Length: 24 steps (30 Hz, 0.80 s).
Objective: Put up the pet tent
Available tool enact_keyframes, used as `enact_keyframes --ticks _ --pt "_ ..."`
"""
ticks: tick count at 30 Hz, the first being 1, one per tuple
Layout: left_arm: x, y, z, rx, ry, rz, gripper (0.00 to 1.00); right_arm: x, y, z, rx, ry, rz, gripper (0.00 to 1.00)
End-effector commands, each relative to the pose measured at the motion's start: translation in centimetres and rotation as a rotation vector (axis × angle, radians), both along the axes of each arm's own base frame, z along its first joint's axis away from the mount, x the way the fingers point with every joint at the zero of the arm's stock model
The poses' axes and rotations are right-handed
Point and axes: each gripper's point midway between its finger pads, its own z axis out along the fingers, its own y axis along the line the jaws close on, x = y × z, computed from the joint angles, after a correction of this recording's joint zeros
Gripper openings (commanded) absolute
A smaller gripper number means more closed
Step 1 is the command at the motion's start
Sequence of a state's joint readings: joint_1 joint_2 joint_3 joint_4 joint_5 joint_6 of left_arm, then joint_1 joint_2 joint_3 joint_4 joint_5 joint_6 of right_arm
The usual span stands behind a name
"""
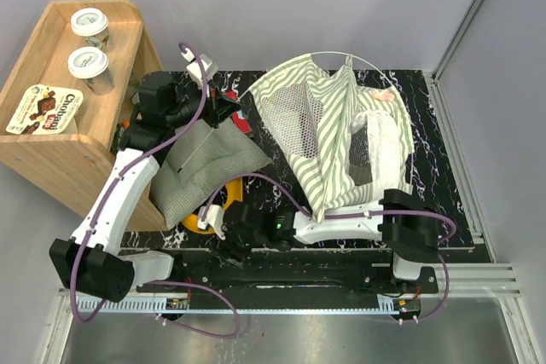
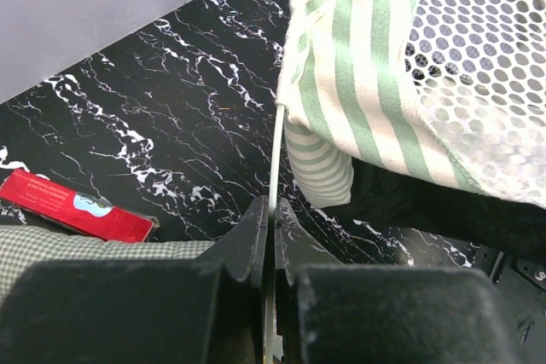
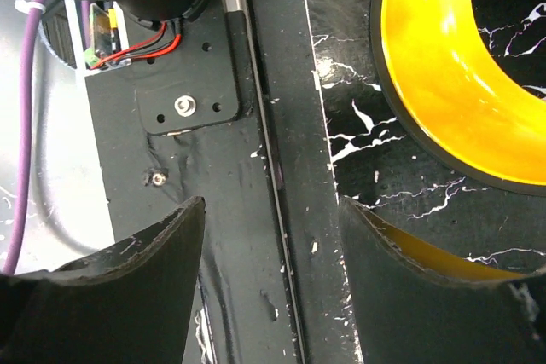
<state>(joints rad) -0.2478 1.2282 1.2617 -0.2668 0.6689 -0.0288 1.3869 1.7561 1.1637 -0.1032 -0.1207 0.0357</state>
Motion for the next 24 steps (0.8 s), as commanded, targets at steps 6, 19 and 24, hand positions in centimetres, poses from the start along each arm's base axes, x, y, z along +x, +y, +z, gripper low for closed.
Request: enact_keyframes --ticks 6,19,24 --pt "-1.3 -1.0 5.0 -0.116 -0.066 -0.040 0.00 0.5 0.1 -3.2 -0.143 -0.038 -0.007 0.69" --pt "1.3 3.7 9.3 -0.132 -0.148 0.128 0.00 2.6 -6.3 0.3 0.007 0.094 -0.176 0.73" --pt "1.3 4.1 9.6 -0.164 -0.144 0.139 0.00 3.0 -5.7 -1.5 -0.017 0.207 -0.175 0.72"
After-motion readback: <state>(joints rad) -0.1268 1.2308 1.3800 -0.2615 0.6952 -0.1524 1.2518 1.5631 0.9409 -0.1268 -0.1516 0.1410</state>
